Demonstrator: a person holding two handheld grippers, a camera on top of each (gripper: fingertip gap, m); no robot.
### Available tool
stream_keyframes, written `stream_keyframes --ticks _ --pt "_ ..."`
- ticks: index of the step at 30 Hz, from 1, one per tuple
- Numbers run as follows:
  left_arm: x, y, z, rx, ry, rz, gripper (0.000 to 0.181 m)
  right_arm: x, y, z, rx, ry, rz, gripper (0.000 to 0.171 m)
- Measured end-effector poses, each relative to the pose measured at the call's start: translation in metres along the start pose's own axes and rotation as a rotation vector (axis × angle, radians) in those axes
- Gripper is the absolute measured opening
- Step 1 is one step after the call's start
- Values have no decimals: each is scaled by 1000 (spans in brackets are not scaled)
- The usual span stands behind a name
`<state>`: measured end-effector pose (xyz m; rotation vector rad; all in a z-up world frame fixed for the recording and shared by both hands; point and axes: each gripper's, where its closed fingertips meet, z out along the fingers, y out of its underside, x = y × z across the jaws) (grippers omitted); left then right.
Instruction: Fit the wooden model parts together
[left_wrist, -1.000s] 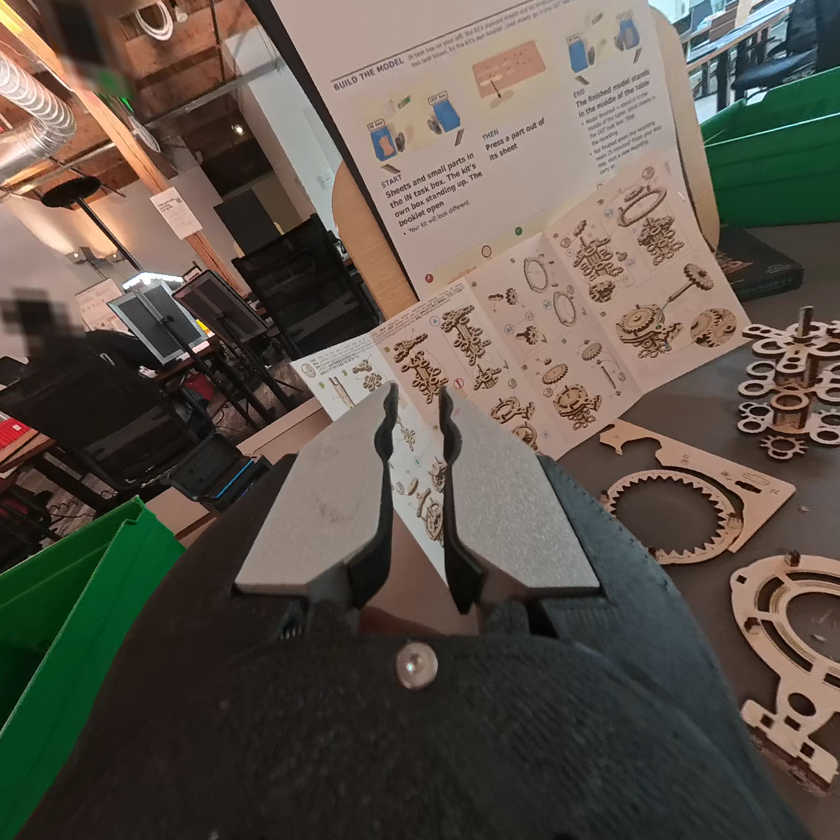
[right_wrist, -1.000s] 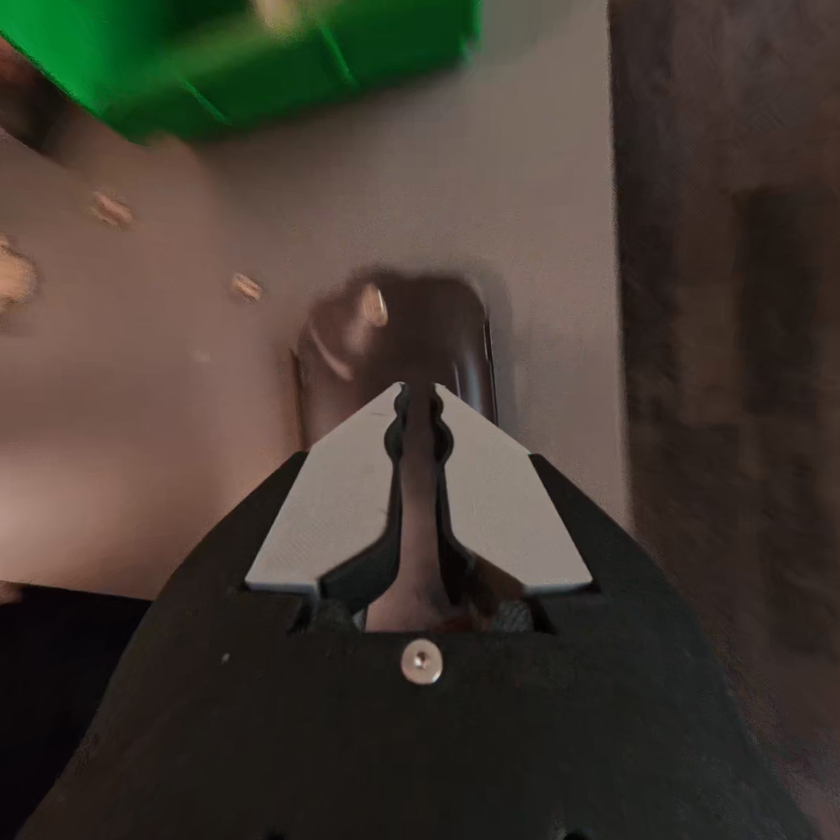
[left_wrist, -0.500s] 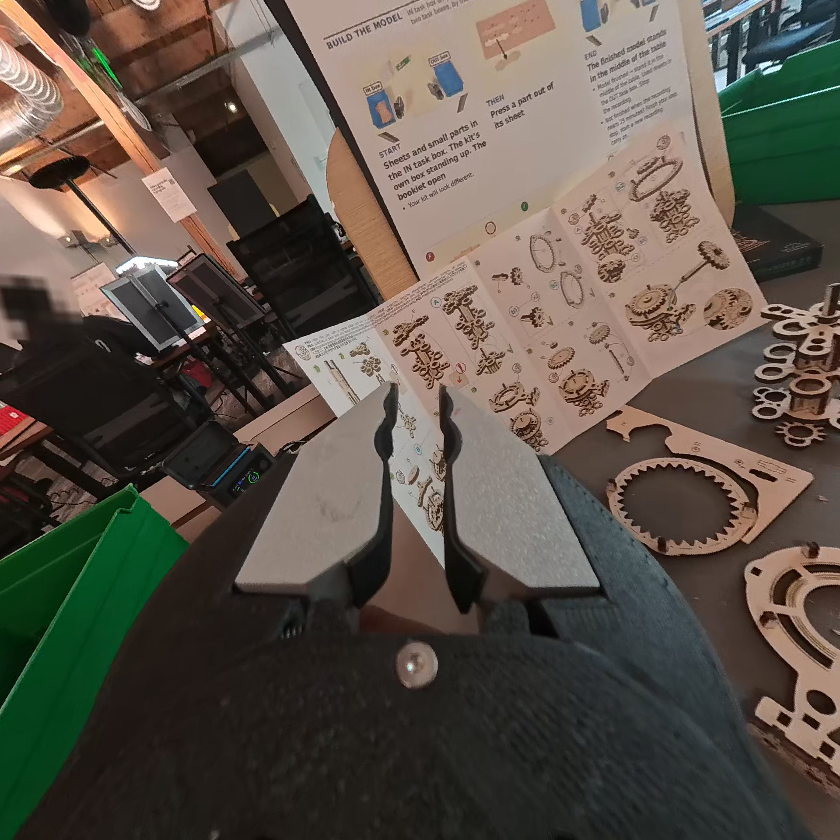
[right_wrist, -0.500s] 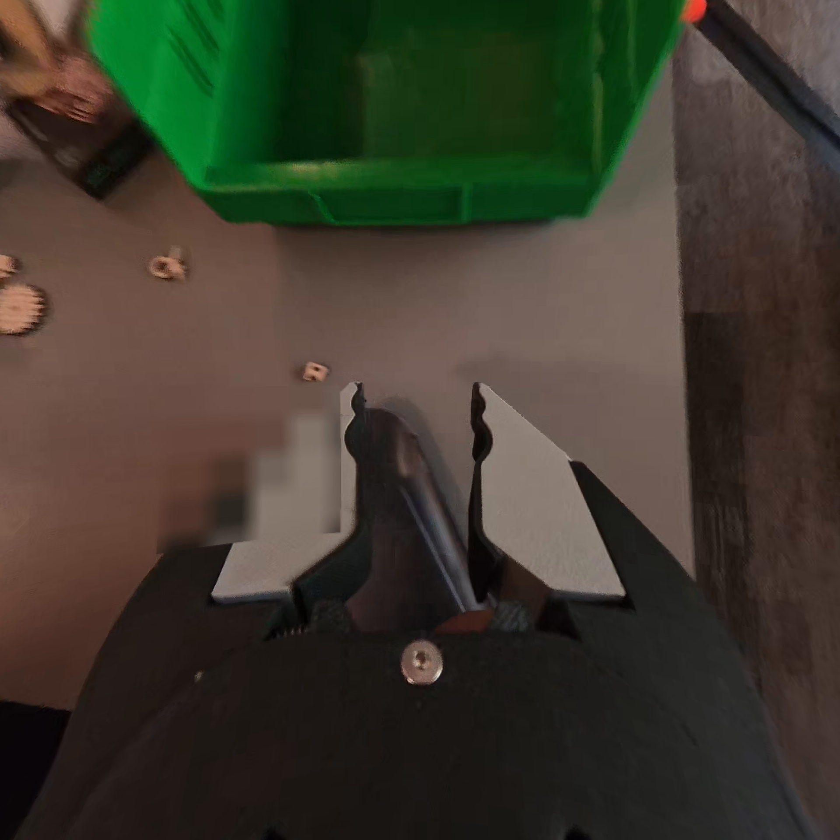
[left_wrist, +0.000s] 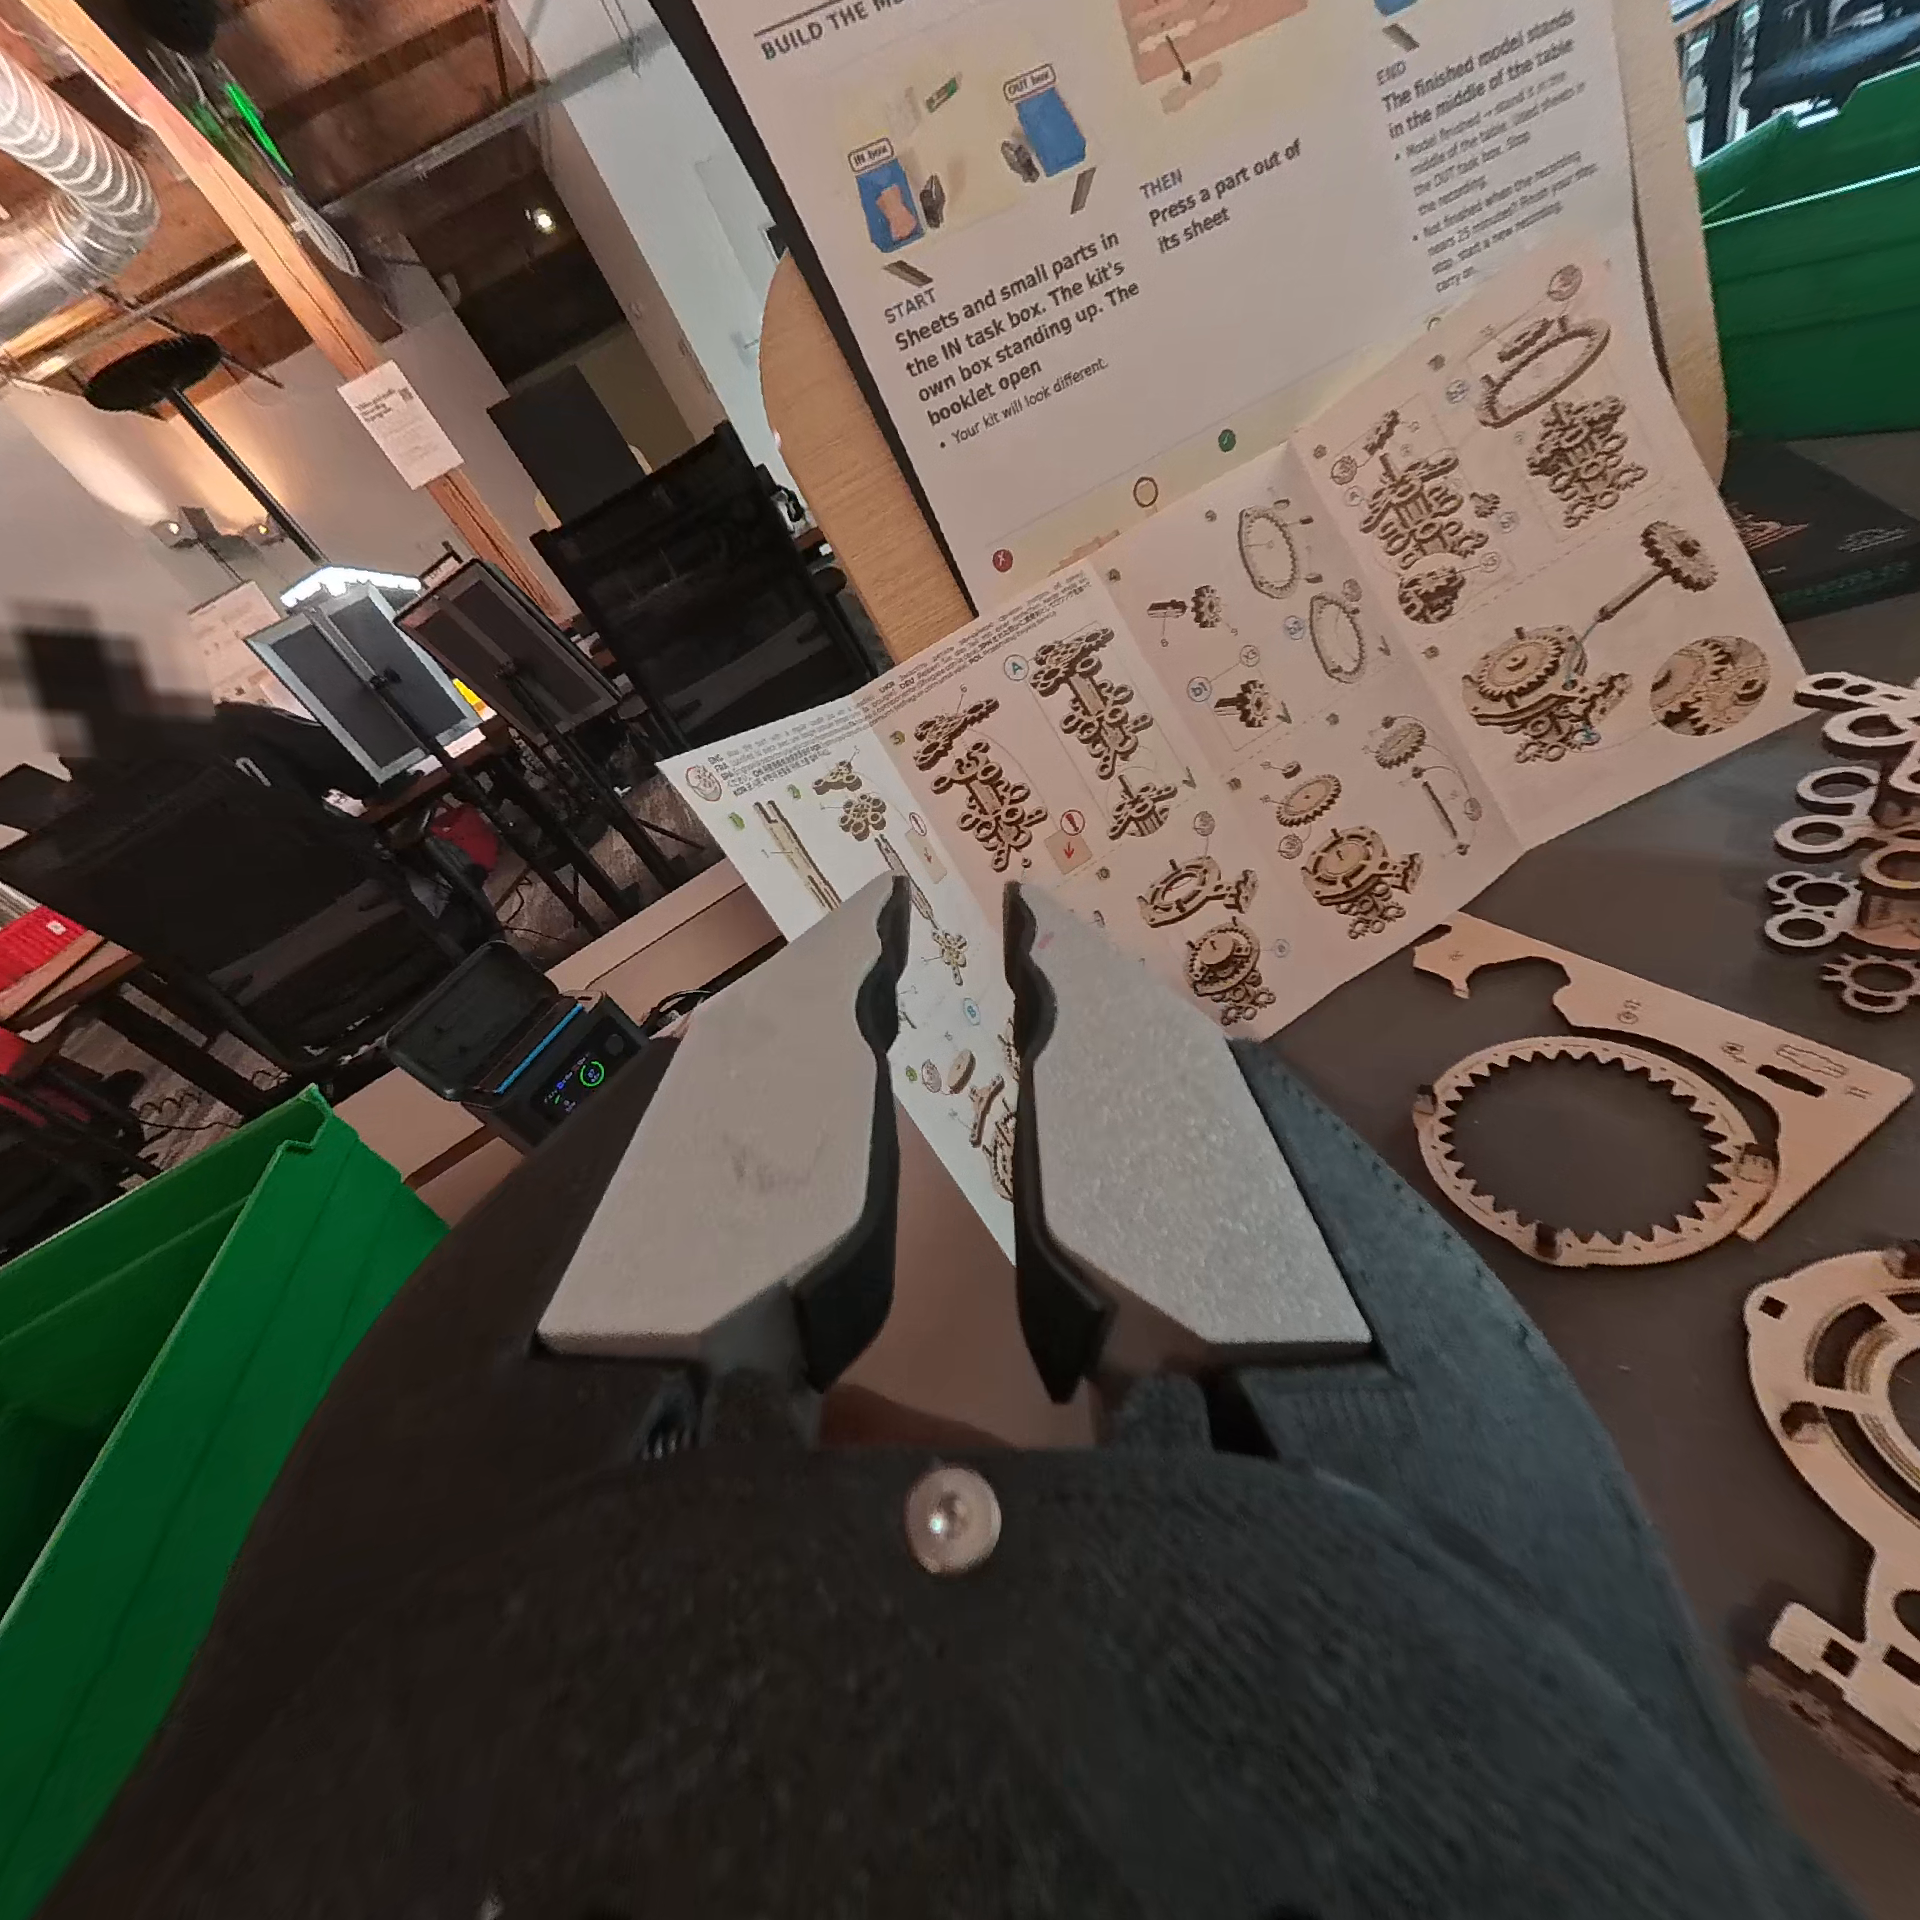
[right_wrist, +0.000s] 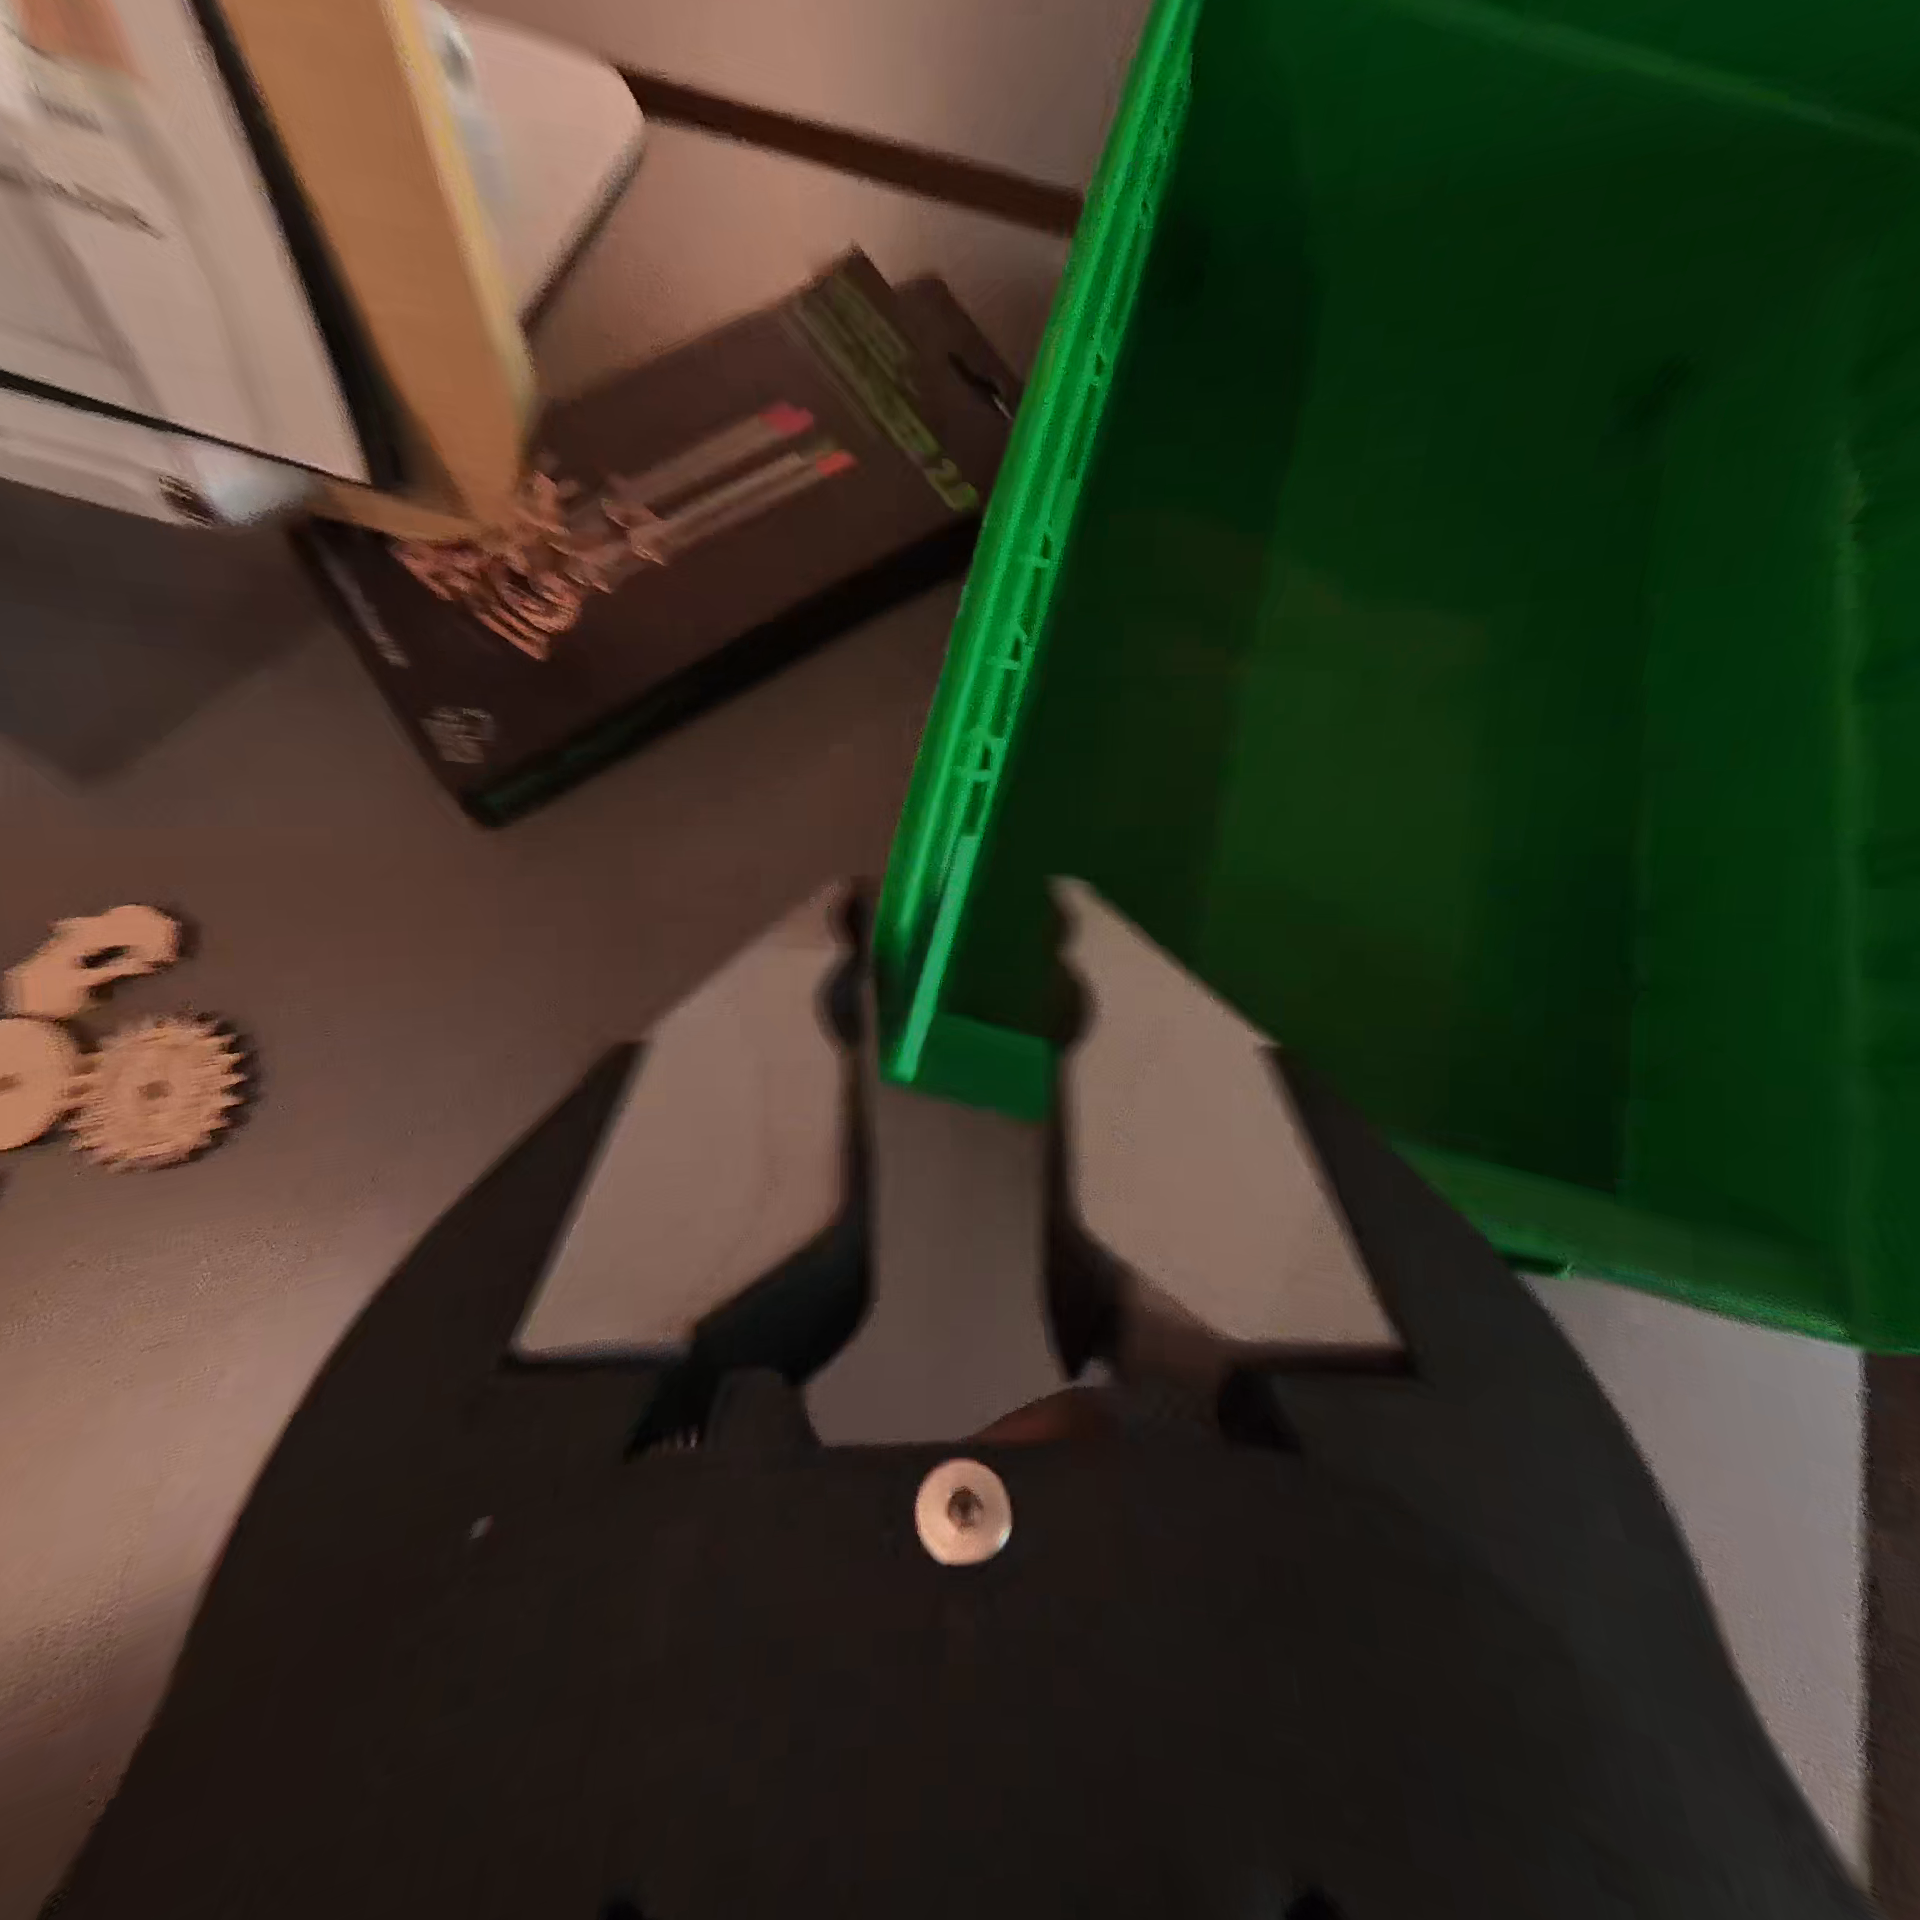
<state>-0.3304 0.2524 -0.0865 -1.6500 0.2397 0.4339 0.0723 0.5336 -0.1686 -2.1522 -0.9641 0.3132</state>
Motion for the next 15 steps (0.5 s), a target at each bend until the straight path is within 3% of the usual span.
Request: stream_keyframes --ticks 1,4,7,11,13,15 --pt "0 0 0 0 0 0 15 -4 0 6 -25 -22 -26 9" --pt "-2 1 0 -3 -3 -5 15 25 12 -5 -98 154 -63 0" --pt "-2 0 0 -2 1 -5 15 25 30 -21 -65 110 -11 0" --pt "3 -4 -2 12 10 1 15 25 39 -32 -11 86 56 0" --pt "4 -3 -1 5 10 10 15 20 38 -43 25 79 75 25" --pt "3 2 1 -9 4 15 15 7 42 -64 63 59 58 28"
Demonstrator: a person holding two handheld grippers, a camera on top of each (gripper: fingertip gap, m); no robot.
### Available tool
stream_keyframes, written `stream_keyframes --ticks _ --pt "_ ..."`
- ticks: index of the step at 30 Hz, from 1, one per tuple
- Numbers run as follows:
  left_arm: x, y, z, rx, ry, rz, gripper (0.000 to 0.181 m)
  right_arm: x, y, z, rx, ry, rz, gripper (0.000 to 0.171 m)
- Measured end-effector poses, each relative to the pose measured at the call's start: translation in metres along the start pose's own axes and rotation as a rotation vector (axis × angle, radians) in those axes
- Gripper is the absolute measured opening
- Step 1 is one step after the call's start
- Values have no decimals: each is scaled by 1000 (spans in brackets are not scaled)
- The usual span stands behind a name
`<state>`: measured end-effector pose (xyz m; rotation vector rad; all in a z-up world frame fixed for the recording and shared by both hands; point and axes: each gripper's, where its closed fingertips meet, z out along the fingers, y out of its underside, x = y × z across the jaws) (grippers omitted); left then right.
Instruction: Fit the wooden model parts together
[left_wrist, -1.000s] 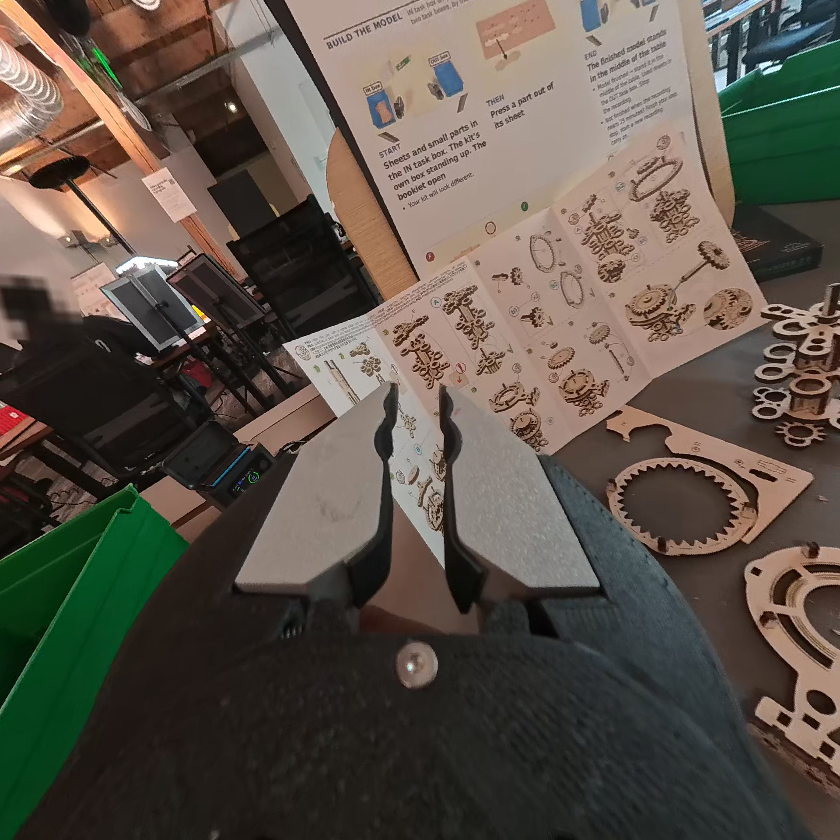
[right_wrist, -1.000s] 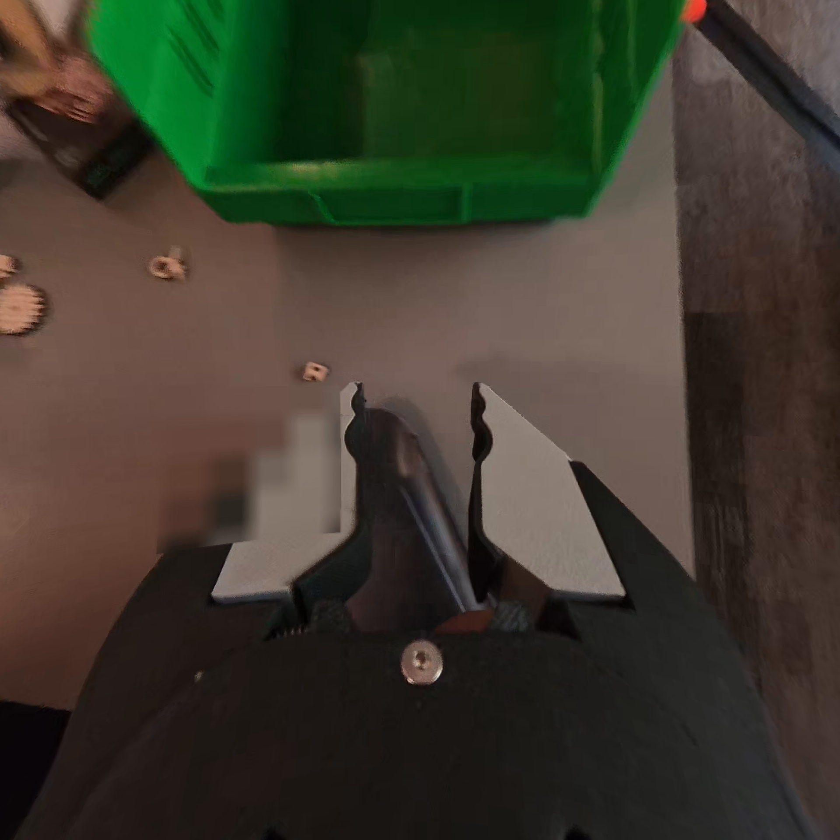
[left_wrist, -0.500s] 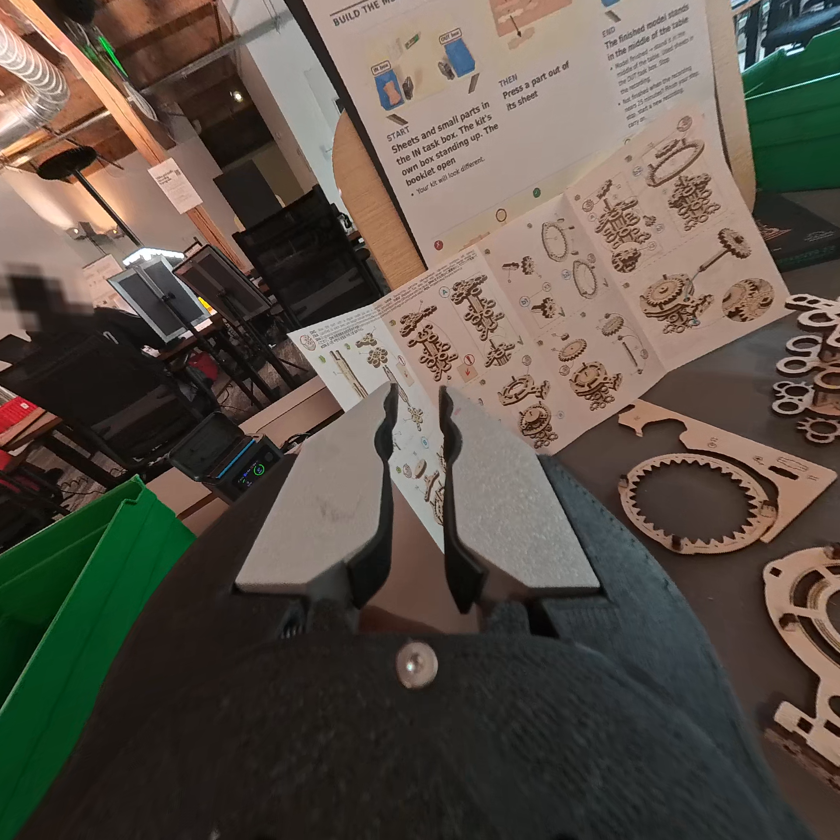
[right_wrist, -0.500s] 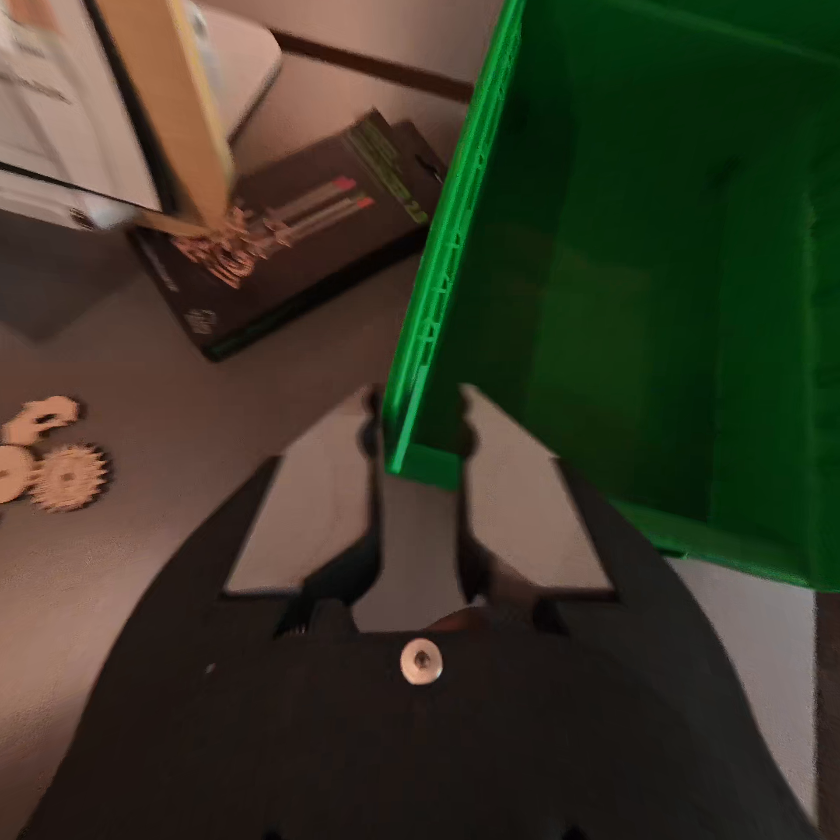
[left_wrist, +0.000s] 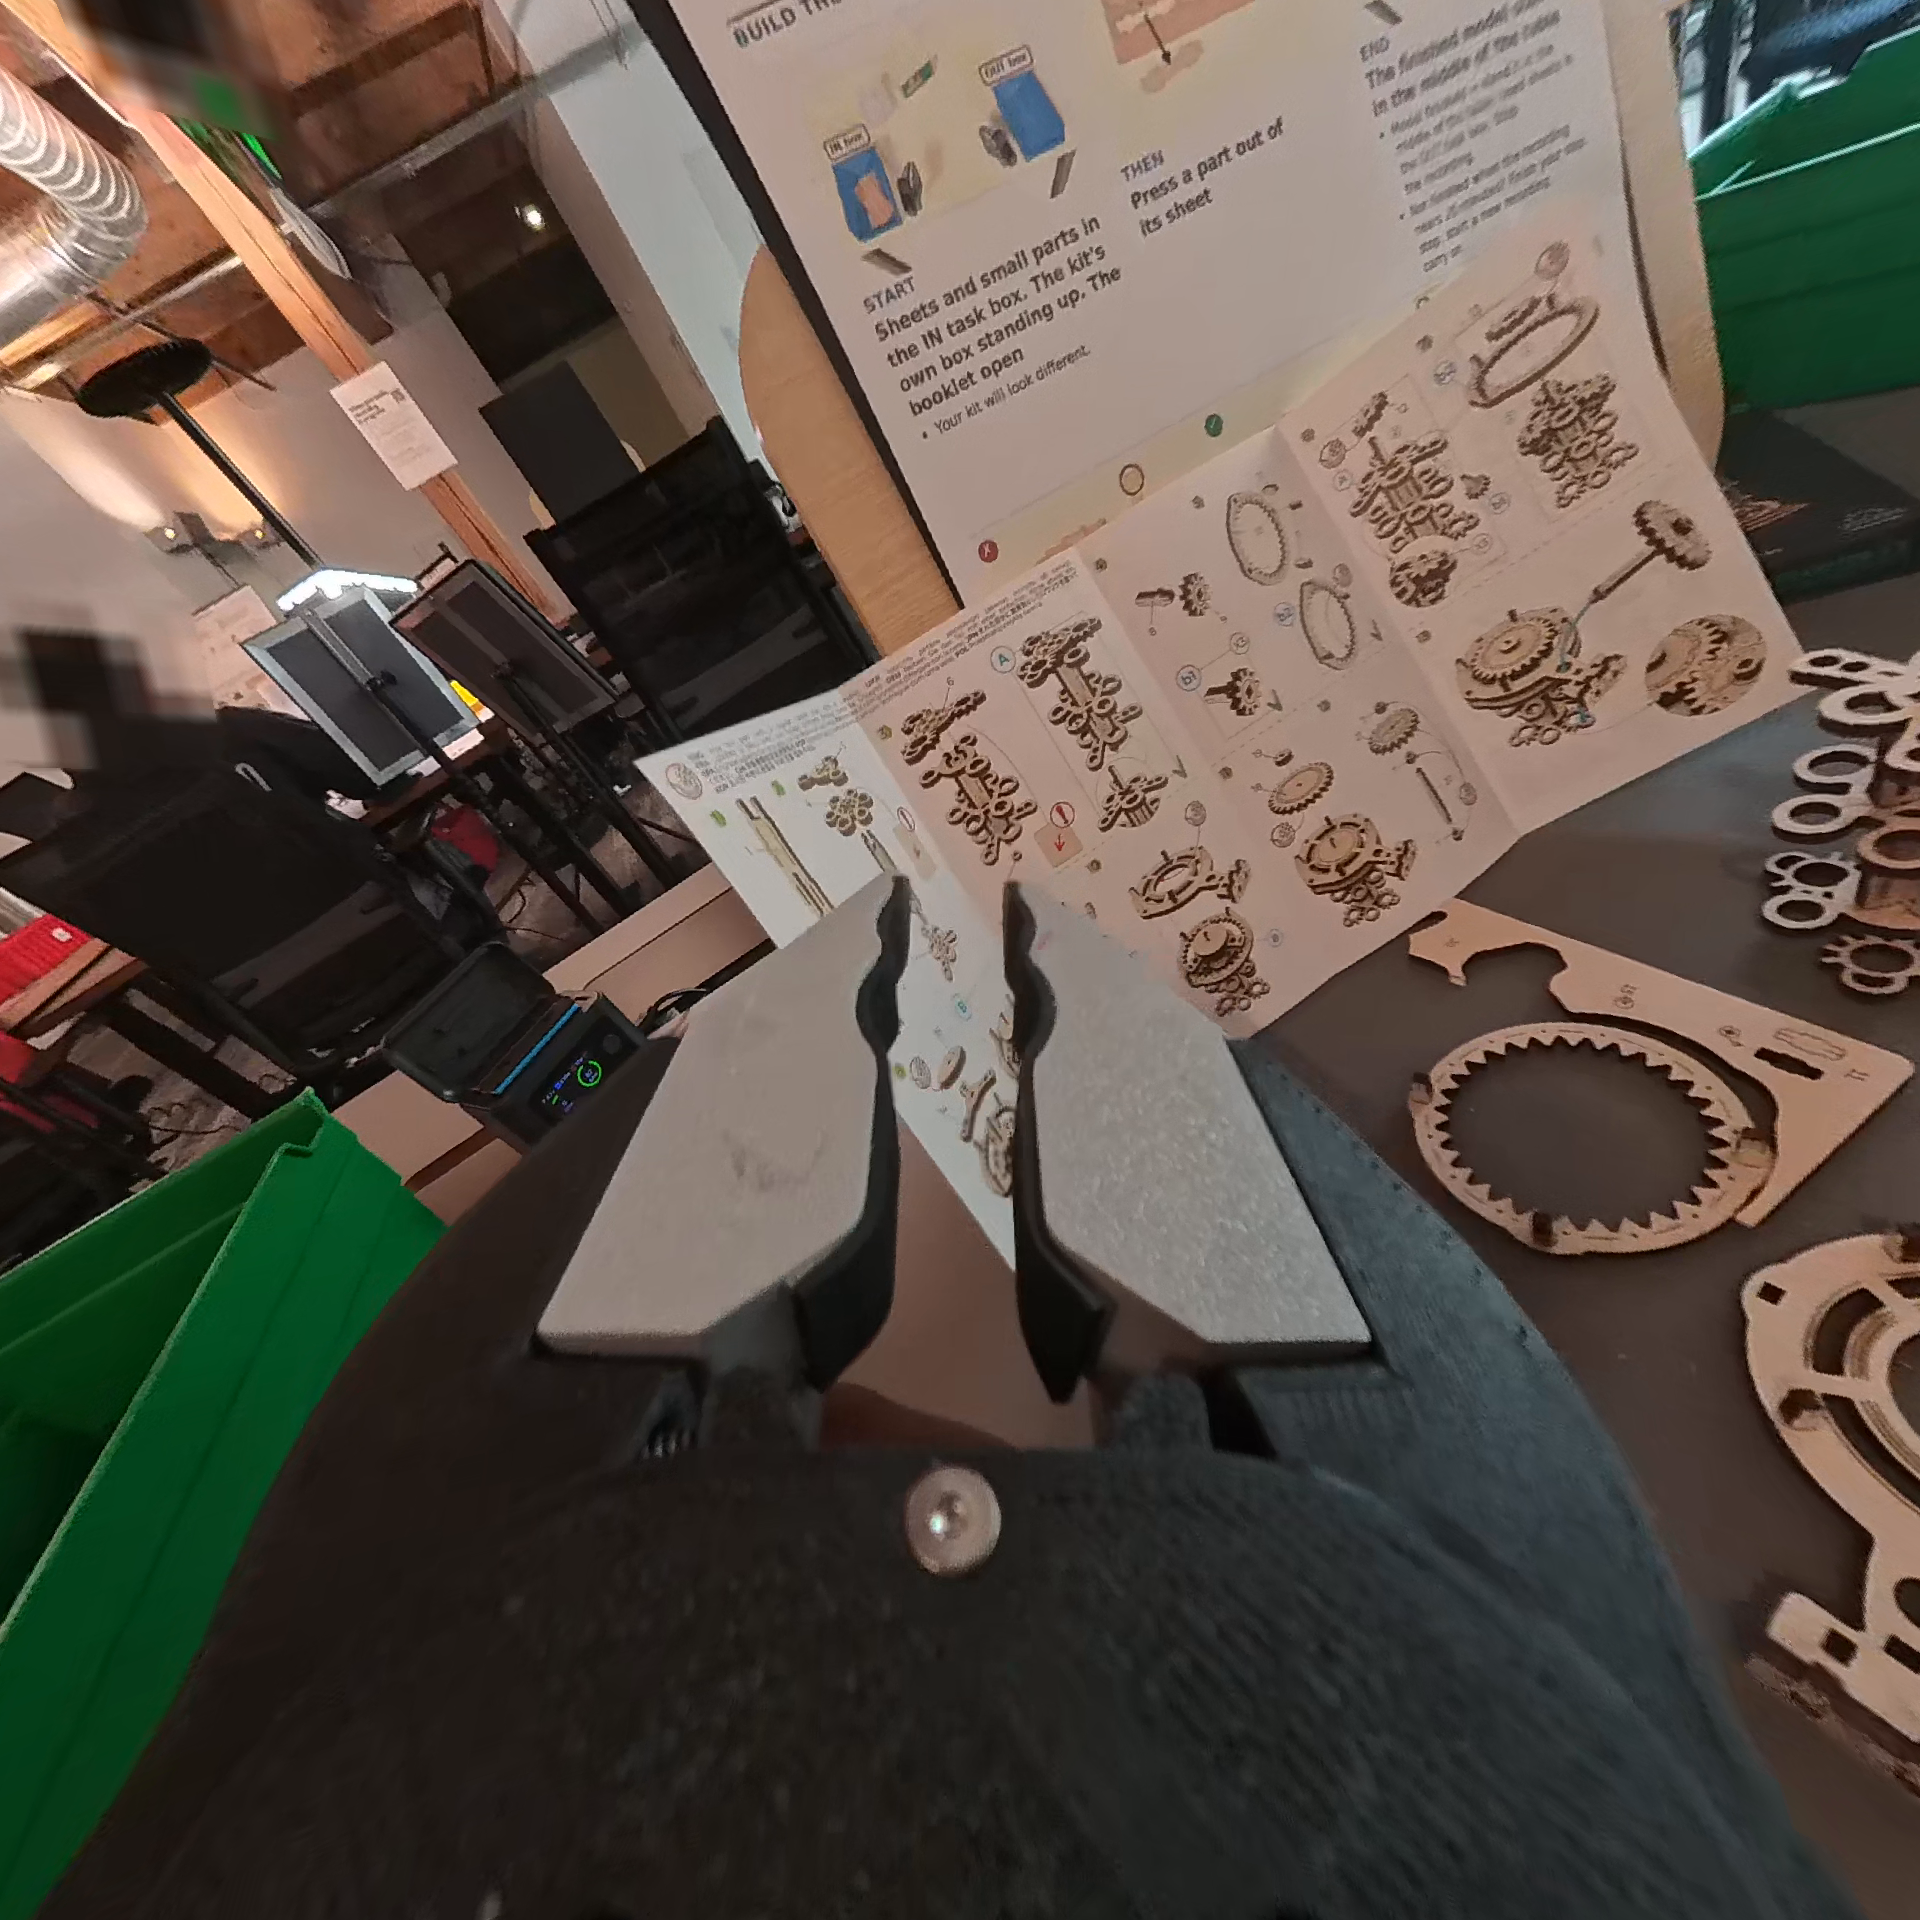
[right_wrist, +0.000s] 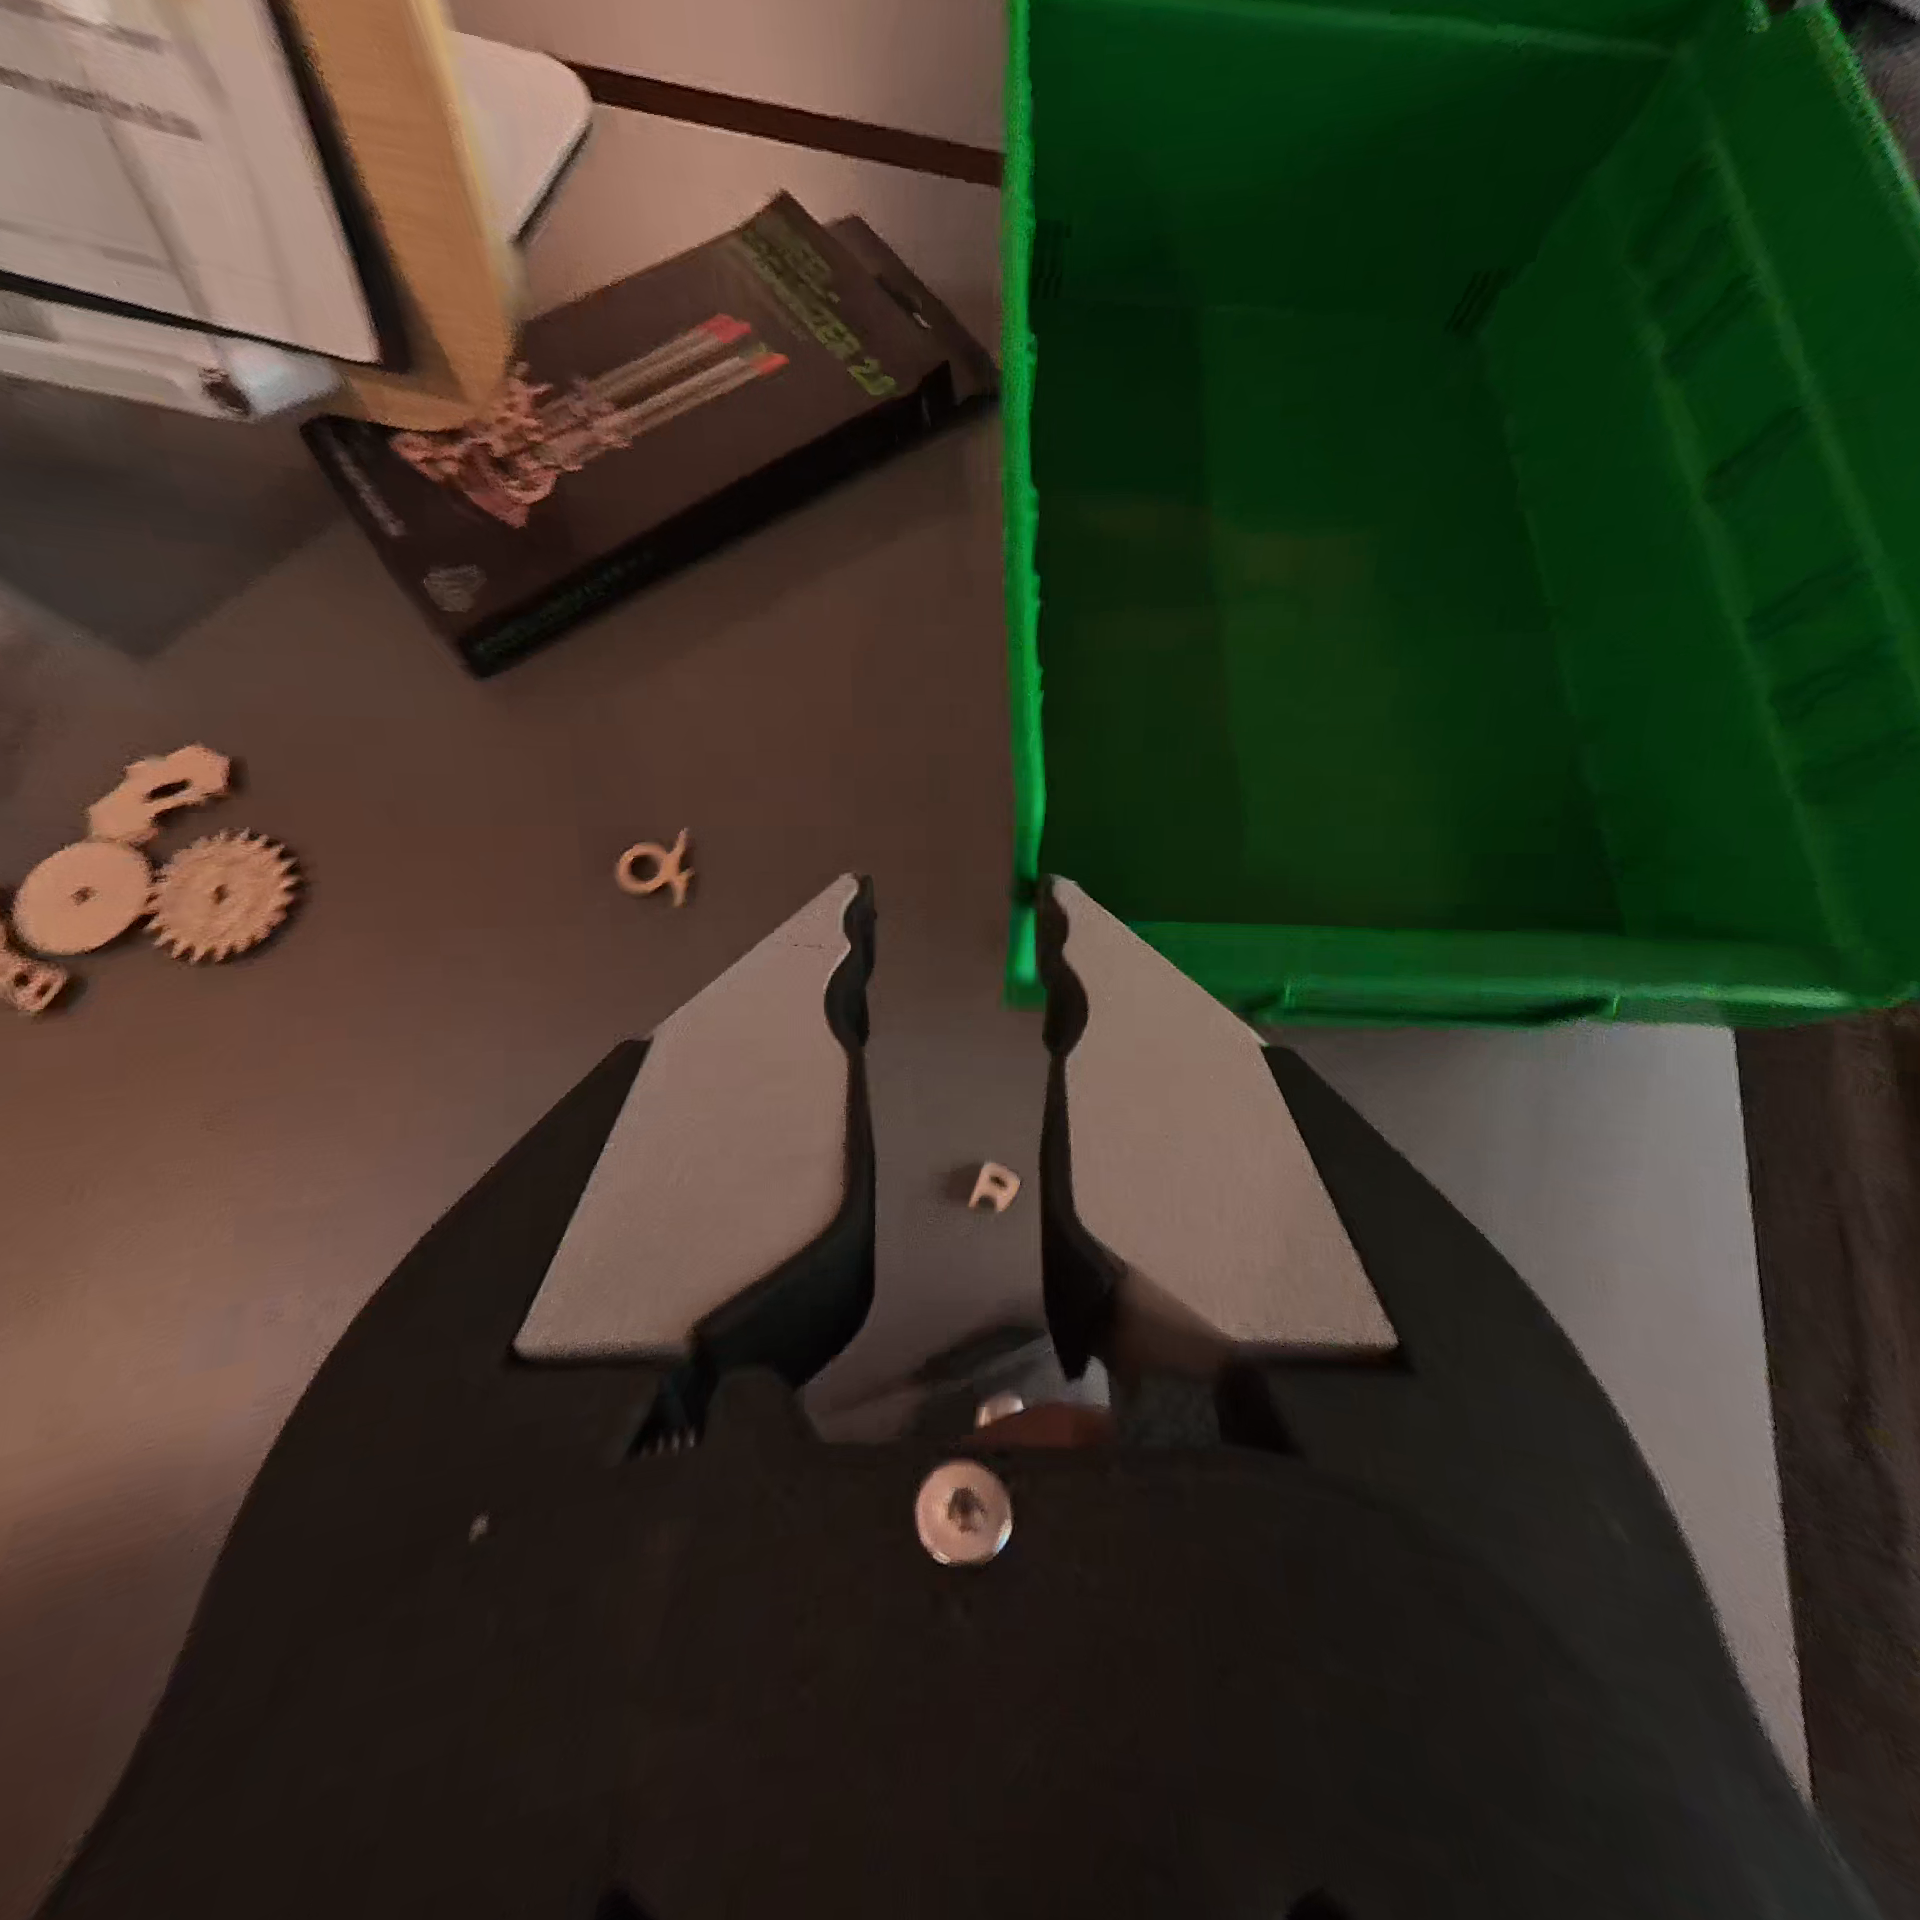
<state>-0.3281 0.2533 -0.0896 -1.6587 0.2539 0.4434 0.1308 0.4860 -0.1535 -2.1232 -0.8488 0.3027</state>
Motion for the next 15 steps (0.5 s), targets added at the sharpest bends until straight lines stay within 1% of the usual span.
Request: stream_keyframes --ticks 2,4,6,7,9,12,14,15 --pt "-2 4 2 -13 0 -9 15 -17 17 -26 -17 -51 -56 26" --pt "-3 3 1 -11 4 -20 15 -46 50 -50 -111 -180 -135 24" --pt "-1 -1 -1 3 9 -20 15 -75 88 -69 -209 -311 -201 16" --pt "0 -4 -2 12 10 -17 15 -83 103 -74 -238 -339 -215 10" --pt "3 -7 -3 21 15 -8 15 -76 121 -71 -264 -295 -209 0" --pt "7 -6 -2 16 19 2 15 -49 134 -52 -269 -210 -134 0" --pt "8 -3 -1 8 18 4 15 -40 130 -41 -223 -204 -93 0" --pt "7 -2 0 4 16 2 15 -31 127 -36 -210 -160 -86 0"
